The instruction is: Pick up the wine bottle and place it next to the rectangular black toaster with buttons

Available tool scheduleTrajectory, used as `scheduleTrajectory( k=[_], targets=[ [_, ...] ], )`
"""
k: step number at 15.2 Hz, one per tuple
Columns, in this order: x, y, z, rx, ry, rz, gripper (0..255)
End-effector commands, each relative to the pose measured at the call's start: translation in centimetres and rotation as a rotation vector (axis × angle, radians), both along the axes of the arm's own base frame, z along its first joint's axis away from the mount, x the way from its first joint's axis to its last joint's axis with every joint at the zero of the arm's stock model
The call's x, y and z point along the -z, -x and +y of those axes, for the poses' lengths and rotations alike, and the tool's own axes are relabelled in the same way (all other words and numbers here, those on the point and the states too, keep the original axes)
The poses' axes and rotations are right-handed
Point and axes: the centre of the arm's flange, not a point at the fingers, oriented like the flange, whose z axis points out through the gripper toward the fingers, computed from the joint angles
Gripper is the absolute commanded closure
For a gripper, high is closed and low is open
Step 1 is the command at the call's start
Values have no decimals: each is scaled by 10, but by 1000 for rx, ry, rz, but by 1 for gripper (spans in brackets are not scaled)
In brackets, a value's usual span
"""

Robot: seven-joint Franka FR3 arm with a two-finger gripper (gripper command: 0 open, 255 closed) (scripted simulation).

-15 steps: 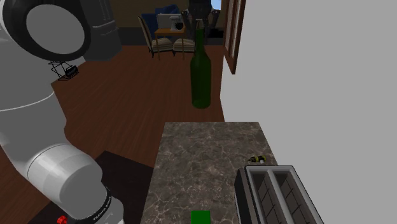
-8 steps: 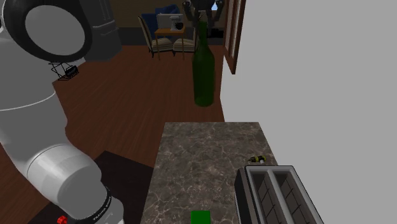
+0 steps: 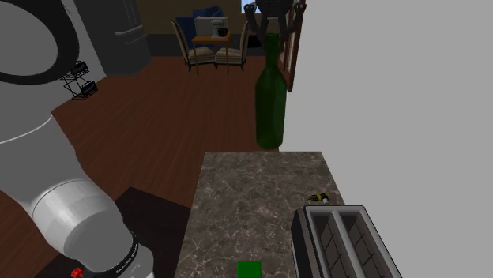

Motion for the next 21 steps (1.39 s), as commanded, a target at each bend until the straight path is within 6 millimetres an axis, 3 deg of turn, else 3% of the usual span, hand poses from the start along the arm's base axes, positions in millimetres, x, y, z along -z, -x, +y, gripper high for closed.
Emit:
scheduleTrajectory(
  k=[1,5,21],
  targets=[
    [-1,17,-20,-1,0,0,255],
    [-2,49,-53,-1,0,0,255],
    [83,49,-53,-1,0,0,255]
  ],
)
